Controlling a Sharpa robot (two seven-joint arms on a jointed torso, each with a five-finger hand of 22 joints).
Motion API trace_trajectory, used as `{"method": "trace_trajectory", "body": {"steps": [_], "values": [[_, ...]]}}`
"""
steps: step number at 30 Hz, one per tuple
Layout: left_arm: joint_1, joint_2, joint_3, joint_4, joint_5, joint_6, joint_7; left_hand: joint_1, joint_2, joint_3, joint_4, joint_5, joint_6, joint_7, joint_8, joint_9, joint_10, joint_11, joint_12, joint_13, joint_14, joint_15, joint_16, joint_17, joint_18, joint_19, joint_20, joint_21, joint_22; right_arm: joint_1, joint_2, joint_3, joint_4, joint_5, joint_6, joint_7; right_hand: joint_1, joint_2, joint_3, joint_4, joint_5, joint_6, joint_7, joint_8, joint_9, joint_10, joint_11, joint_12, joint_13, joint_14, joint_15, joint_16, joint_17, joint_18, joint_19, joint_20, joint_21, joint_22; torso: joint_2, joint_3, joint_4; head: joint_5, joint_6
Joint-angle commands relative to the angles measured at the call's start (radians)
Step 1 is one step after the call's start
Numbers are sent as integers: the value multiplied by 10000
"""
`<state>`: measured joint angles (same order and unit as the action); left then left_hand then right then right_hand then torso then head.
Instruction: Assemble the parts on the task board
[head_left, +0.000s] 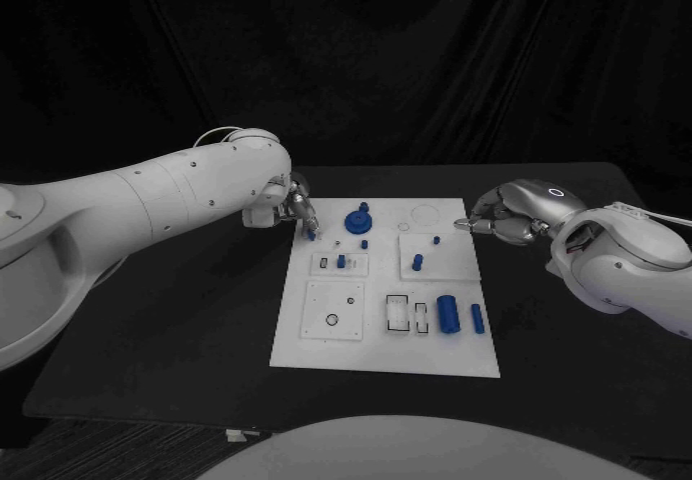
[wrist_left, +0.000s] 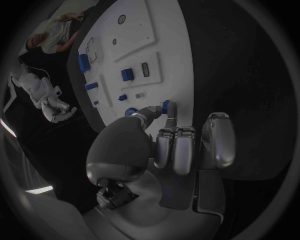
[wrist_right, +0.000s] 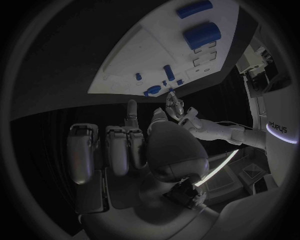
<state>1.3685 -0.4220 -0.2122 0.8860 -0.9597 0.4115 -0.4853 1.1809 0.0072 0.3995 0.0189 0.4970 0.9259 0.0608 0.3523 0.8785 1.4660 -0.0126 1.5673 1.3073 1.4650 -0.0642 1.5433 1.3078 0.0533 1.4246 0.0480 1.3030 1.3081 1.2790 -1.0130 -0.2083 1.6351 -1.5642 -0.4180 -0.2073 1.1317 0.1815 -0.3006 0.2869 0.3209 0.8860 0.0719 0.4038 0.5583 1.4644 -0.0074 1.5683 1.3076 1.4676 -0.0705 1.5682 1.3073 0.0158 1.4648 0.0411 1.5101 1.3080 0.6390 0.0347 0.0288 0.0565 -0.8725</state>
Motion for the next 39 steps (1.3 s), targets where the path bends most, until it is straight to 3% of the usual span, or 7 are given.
{"method": "trace_trajectory", "body": {"steps": [1,9,17,24,39], "values": [[-7,-166,9,282,9,-552,68,-55,-155,389,-269,81,142,-87,118,81,1048,-93,35,2635,889,-79,-15,2323,100,65,-64,17,1577,-29,-25,6,-3,-64,62,-119,43,87,-45,8,29,-28,1,15,-13,1064,58,25,2632,1032,76,26,2635,29,683,78,-32,2380,-6,0,0,8,-2],[103,-873,9,1347,10,-1334,146,-156,-296,706,-433,61,271,-121,259,183,1048,-134,35,2635,903,-118,0,2340,90,113,-101,41,1605,-48,-67,6,-5,-64,72,-132,50,98,-42,9,31,-27,1,16,-14,1064,58,25,2632,1032,76,26,2635,30,681,78,-36,2379,-18,1,12,-16,-2],[297,-1617,8,2614,11,-2005,-114,-347,-409,775,-392,-112,267,-153,287,210,1038,-156,26,2623,869,-137,-69,2268,101,104,-121,-22,1593,-62,-98,6,5,-64,46,-140,56,102,-41,8,33,-26,1,16,-14,1064,57,25,2632,1032,75,26,2635,28,685,78,-29,2381,-16,2,1,37,-2],[361,-2104,8,3538,11,-2444,-577,-519,-454,791,-289,-176,269,-176,327,240,994,-168,-14,2570,843,-143,-119,2219,98,111,-129,-33,1600,-73,-110,6,19,-64,40,-157,64,103,-40,5,35,-26,1,15,-15,1064,57,25,2632,1032,75,26,2635,31,678,78,-41,2377,-14,5,5,37,-2],[397,-2680,3,4788,9,-2378,-1279,-696,-455,821,-158,-191,325,-209,361,239,925,-195,-80,2485,811,-162,-179,2159,110,91,-145,-102,1586,-144,-154,5,84,-64,19,-197,111,94,-39,-12,50,-28,-1,13,-17,1064,54,25,2632,1032,73,26,2635,29,682,77,-35,2379,-13,6,-4,142,-2]]}}
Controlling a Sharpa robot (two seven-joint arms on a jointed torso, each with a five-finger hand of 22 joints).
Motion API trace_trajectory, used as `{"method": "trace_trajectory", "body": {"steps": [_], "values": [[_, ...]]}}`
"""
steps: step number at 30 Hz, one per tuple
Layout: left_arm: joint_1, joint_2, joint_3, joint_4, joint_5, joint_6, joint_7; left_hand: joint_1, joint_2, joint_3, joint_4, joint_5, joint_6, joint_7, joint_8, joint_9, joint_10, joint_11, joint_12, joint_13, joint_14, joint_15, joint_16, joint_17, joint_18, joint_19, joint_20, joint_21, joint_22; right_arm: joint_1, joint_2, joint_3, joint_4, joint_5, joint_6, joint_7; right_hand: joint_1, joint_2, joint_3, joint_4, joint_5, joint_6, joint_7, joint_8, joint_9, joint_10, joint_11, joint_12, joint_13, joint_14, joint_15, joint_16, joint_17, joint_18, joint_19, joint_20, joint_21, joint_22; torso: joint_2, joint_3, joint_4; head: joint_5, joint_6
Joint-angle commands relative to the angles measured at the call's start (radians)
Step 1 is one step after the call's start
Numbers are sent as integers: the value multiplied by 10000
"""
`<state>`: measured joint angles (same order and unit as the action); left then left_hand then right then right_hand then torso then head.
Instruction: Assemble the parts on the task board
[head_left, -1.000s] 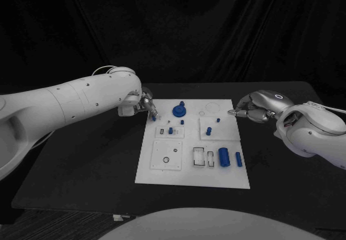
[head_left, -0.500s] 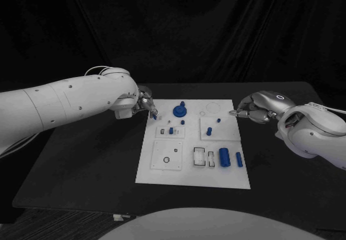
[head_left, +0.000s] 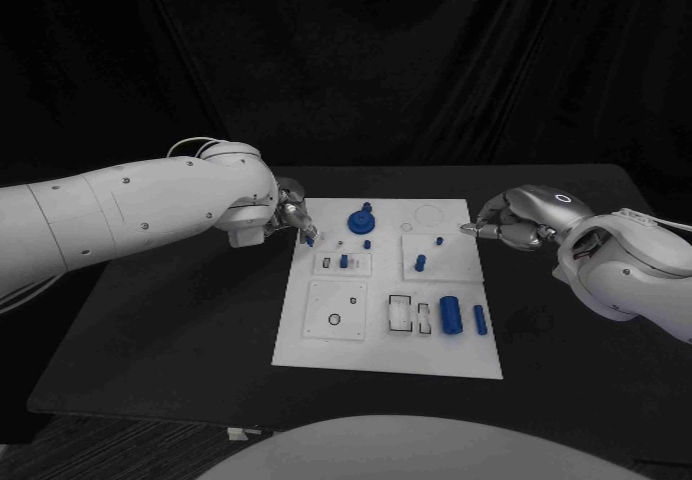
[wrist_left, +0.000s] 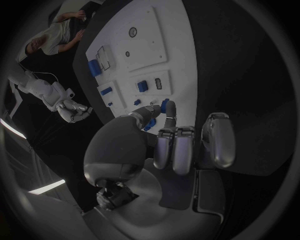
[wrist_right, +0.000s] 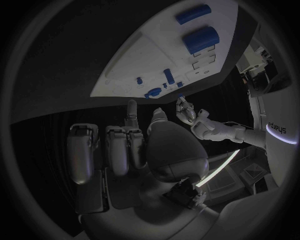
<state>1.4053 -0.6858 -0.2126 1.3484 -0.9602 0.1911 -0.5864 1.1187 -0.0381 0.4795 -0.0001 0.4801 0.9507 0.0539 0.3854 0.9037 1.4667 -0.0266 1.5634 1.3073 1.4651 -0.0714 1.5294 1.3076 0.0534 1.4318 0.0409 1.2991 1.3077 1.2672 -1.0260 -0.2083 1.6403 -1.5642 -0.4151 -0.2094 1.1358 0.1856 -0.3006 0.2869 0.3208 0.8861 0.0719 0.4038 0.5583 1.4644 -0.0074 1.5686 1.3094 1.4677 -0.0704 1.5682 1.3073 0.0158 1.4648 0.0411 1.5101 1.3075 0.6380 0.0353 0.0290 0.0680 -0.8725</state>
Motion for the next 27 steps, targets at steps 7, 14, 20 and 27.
{"method": "trace_trajectory", "body": {"steps": [7,14,20,27], "values": [[9,-148,3,521,14,-440,-284,-112,12,37,68,-11,103,-146,40,-16,913,-60,-46,2478,813,-93,-33,2170,108,22,-77,-63,1593,-56,-37,5,48,-64,-50,-171,70,54,-39,-12,51,-28,-1,13,-17,1064,54,22,2614,1031,73,26,2635,29,682,77,-35,2384,10,-2,-10,47,-2],[-35,-174,1,750,14,-673,-213,-126,7,38,76,-18,102,-148,38,-19,891,-61,-66,2452,812,-95,-35,2167,109,21,-79,-66,1594,-67,-39,5,62,-64,-89,-167,99,49,-37,-20,65,-29,-2,12,-19,1064,53,22,2614,1031,72,26,2635,28,684,77,-33,2385,10,-2,-5,34,-2],[-116,-170,0,910,14,-728,-148,-130,8,40,80,-22,100,-148,37,-20,893,-62,-65,2454,806,-95,-46,2156,111,15,-79,-79,1589,-73,-40,5,56,-64,-107,-158,99,49,-37,-20,65,-29,-2,12,-19,1064,53,22,2614,1031,72,26,2635,28,684,77,-33,2385,11,-2,-7,53,-2],[-233,-107,-1,835,14,-762,-66,-147,31,55,104,-37,103,-150,36,-25,879,-64,-78,2437,805,-97,-48,2154,112,13,-81,-87,1589,-83,-11,5,55,-64,-114,-148,99,49,-37,-20,65,-29,-2,12,-19,1064,53,22,2614,1031,72,26,2635,28,684,77,-33,2385,9,-3,-9,48,-2]]}}
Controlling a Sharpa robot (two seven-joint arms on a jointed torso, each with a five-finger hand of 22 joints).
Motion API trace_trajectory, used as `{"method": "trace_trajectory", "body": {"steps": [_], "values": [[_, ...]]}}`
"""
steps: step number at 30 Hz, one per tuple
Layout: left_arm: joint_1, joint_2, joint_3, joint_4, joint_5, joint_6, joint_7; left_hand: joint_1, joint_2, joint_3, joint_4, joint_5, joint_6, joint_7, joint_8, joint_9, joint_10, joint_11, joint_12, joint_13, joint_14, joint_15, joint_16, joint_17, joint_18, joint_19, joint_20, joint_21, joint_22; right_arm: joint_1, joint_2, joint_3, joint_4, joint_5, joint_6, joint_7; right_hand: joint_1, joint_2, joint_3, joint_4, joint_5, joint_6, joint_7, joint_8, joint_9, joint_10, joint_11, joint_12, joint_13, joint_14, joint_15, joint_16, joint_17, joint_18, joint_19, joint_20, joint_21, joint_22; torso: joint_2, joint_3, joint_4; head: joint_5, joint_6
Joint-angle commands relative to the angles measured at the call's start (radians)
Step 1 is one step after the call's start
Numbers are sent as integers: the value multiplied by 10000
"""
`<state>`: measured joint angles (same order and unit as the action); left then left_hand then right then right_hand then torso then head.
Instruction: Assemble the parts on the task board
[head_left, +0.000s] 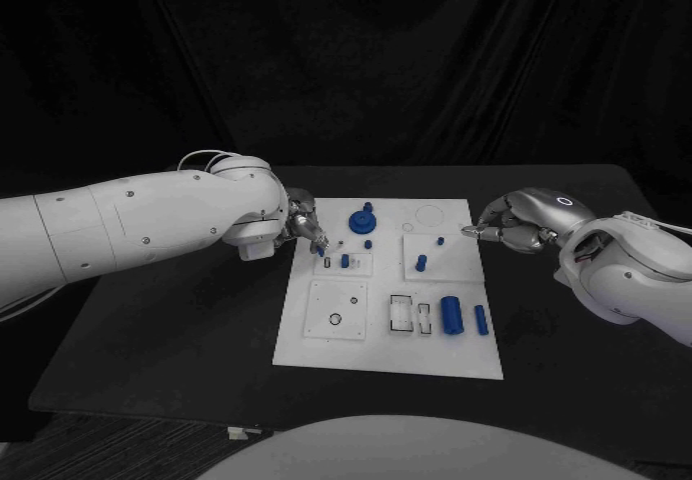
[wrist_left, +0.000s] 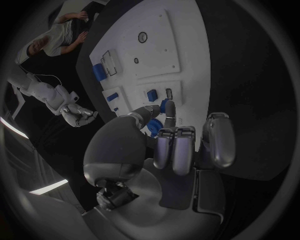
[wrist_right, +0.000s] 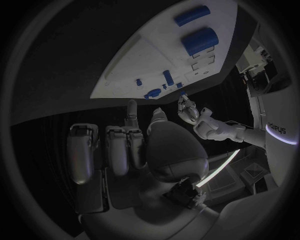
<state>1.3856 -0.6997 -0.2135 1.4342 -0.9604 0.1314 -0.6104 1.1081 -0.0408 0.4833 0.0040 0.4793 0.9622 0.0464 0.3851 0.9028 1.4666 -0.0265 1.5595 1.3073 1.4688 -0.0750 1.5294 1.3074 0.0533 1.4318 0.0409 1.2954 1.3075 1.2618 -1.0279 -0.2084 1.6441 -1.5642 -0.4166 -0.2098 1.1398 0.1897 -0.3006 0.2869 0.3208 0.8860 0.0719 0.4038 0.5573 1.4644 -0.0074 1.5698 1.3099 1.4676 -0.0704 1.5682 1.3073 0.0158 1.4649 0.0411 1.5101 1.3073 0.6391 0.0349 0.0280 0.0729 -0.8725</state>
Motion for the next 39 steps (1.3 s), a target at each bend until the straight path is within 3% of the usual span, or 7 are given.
{"method": "trace_trajectory", "body": {"steps": [1,22,39], "values": [[-45,39,8,-36,15,-169,187,-41,59,17,63,-29,-13,-75,40,-16,879,-65,-38,2437,769,-61,-48,2156,112,13,-82,-50,1591,-32,12,6,14,-64,-99,-141,58,8,-37,-20,66,-29,-2,12,-9,1064,53,10,2609,1032,72,26,2635,28,684,77,-33,2387,-1,0,3,9,-2],[-175,231,7,-243,15,-229,400,-63,93,39,96,-37,5,-79,48,-20,866,-69,-52,2420,759,-65,-66,2138,114,10,-86,-63,1590,-57,100,6,-46,-64,-125,-79,89,7,-36,-23,81,-28,-2,11,-11,1064,53,10,2609,1032,71,26,2635,40,661,76,-73,2371,3,-3,3,59,-2],[-222,192,6,-206,15,-159,480,-89,112,49,126,-40,28,-82,59,-21,828,-71,-87,2374,729,-67,-122,2081,124,-12,-88,-112,1574,-58,44,6,-4,-65,-178,-83,106,7,-36,-23,93,-26,-2,11,-12,1064,53,10,2609,1032,71,26,2635,41,657,76,-80,2369,4,-6,6,2,-2]]}}
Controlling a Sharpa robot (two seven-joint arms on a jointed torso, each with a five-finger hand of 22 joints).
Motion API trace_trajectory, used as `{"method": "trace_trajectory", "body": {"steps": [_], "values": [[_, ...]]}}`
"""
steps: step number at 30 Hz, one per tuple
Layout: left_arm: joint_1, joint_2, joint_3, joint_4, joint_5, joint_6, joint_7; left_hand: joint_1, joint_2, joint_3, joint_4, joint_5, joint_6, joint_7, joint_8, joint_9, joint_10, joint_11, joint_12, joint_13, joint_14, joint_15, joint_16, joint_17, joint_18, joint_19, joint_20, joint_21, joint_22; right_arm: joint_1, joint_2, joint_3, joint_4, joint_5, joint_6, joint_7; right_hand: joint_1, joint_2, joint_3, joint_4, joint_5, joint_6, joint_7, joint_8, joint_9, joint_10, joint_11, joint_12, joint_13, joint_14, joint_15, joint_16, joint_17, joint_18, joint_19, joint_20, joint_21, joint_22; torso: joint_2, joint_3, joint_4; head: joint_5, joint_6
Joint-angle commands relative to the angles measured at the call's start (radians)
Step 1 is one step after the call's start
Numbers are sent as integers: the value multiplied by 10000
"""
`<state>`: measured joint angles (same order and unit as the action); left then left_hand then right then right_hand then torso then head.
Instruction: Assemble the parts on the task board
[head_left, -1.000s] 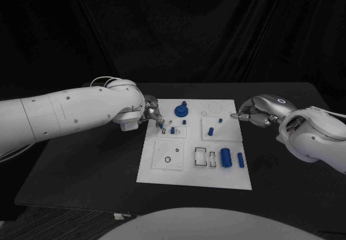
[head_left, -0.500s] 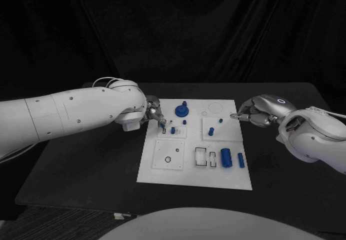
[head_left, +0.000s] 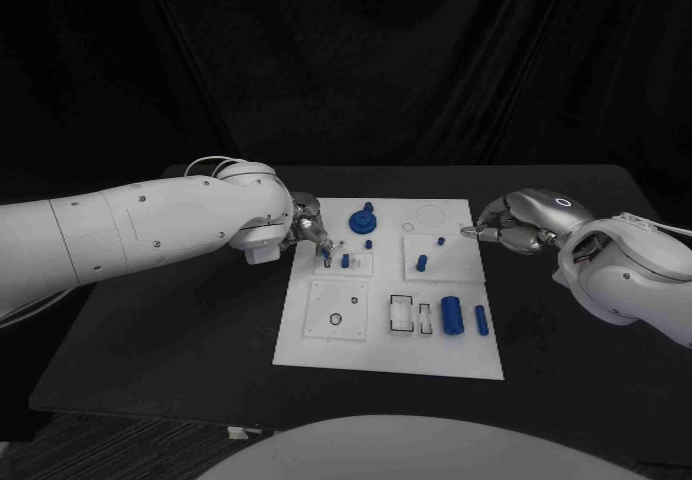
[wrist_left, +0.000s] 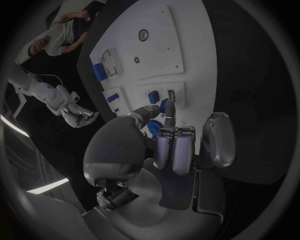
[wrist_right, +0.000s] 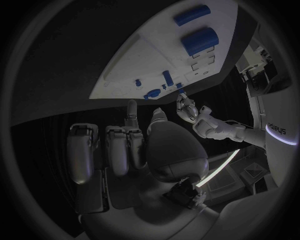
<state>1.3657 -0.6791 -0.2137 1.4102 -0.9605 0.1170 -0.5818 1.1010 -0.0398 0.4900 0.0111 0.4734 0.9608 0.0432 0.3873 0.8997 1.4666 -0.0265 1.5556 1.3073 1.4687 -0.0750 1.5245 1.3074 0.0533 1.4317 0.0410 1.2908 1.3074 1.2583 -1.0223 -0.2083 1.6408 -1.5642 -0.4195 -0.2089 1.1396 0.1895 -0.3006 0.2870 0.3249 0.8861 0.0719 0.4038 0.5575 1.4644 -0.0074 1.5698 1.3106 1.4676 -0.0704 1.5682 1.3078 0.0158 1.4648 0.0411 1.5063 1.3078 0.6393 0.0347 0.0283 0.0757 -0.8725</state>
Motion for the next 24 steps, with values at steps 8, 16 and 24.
{"method": "trace_trajectory", "body": {"steps": [8,16,24], "values": [[-75,-23,7,-4,16,-2,217,-19,102,-18,55,18,42,-49,38,9,829,-71,-49,2374,730,-67,-73,2082,124,-11,-89,-66,1576,-23,-10,6,33,-65,-167,-83,108,9,-36,-23,52,-26,-2,11,-13,1064,53,10,2602,1032,71,26,2630,41,658,76,-41,2365,0,1,-2,-28,-2],[-166,67,7,-171,16,-10,268,-27,107,-12,65,19,48,-51,41,8,813,-72,-63,2356,721,-68,-88,2067,127,-18,-90,-82,1571,-23,-4,6,36,-65,-164,-78,116,9,-41,-13,57,-21,-2,12,-14,1064,53,10,2602,1032,71,26,2630,48,645,75,-65,2356,0,-2,8,-44,-2],[-226,59,7,-218,16,-46,282,-28,109,-8,67,20,50,-53,42,7,810,-73,-67,2351,718,-68,-93,2062,128,-19,-90,-85,1571,-24,-21,6,31,-65,-146,-88,121,10,-46,-6,60,-19,-2,11,-16,1064,53,10,2602,1032,71,26,2630,51,638,75,-77,2351,2,-8,0,-43,-2]]}}
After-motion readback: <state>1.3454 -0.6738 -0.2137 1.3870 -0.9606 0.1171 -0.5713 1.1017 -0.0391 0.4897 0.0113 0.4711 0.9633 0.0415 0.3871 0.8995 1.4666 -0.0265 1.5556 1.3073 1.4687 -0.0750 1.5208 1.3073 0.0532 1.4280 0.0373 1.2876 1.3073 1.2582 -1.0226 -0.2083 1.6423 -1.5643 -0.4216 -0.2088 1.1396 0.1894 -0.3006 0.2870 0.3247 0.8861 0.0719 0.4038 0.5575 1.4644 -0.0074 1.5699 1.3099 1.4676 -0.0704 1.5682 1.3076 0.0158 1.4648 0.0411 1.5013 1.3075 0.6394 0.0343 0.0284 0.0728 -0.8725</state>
